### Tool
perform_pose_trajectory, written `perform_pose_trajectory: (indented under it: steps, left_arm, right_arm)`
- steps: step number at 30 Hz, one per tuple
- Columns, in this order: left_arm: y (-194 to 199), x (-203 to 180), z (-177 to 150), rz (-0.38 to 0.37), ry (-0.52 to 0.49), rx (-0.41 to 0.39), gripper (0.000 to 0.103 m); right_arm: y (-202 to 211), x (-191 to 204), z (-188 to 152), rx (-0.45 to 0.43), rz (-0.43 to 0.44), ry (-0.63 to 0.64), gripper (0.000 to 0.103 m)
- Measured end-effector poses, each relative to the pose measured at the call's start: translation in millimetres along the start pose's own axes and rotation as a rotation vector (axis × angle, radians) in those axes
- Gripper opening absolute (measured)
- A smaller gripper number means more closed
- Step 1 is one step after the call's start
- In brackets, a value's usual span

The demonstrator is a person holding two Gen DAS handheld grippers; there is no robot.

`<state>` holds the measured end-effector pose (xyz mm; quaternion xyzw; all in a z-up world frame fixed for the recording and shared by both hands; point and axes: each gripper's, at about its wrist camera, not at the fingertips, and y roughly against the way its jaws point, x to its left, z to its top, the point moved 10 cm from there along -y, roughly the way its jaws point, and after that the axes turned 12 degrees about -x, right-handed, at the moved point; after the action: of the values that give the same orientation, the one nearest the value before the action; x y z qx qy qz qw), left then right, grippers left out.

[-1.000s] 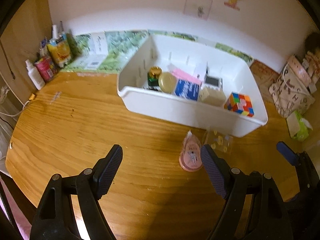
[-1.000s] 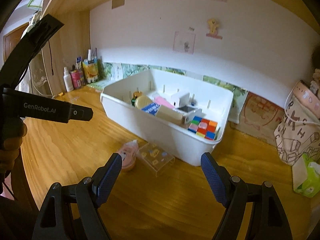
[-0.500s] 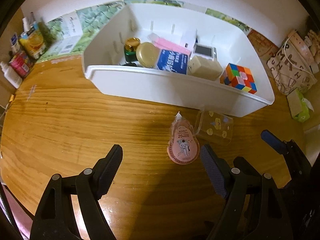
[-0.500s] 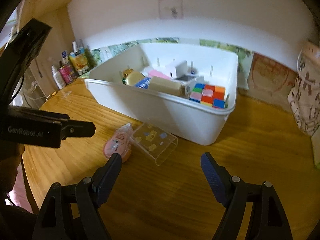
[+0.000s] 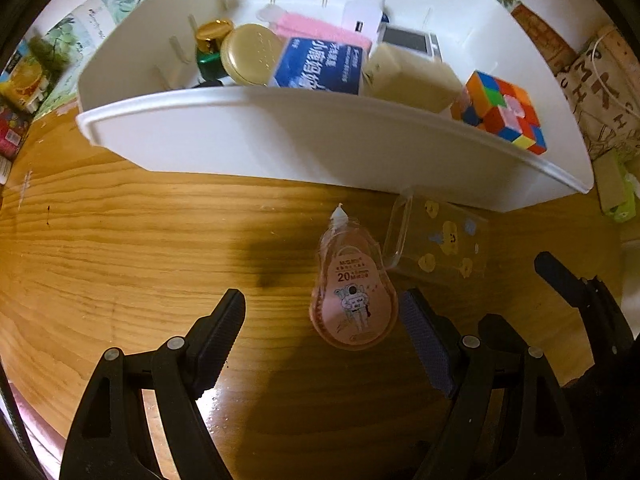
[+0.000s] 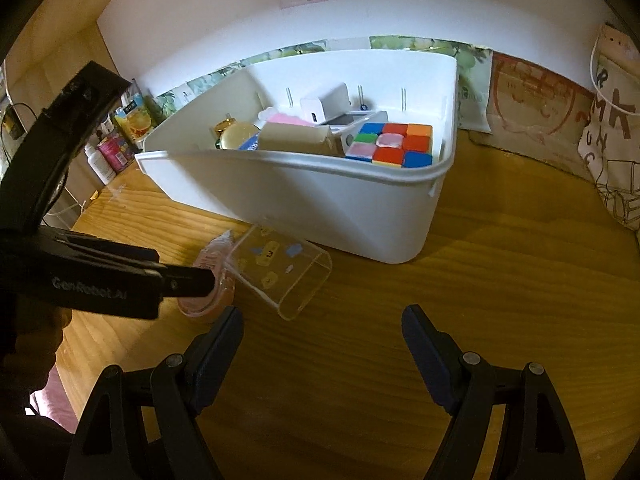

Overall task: Organize rigid objects
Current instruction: 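Move the left gripper to the pink correction tape while the right moves to the clear sticker box, then grasp the pink correction tape with the left gripper while the right reaches around the clear box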

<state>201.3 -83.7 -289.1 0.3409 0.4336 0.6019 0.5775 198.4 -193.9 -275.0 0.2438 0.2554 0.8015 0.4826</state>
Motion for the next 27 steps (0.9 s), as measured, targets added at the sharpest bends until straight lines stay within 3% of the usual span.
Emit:
perform_pose_trajectory:
  steps: [18, 27]
  left_arm:
    - [-19, -5, -11, -0.003, 0.022, 0.059, 0.077]
    - [-13, -8, -10, -0.034, -0.006, 0.037, 0.055]
  right_arm:
    - [-8, 3, -3, 0.025, 0.01, 0.013, 0.082]
    - [-11, 10, -3, 0.032, -0.007, 0.028, 0.082]
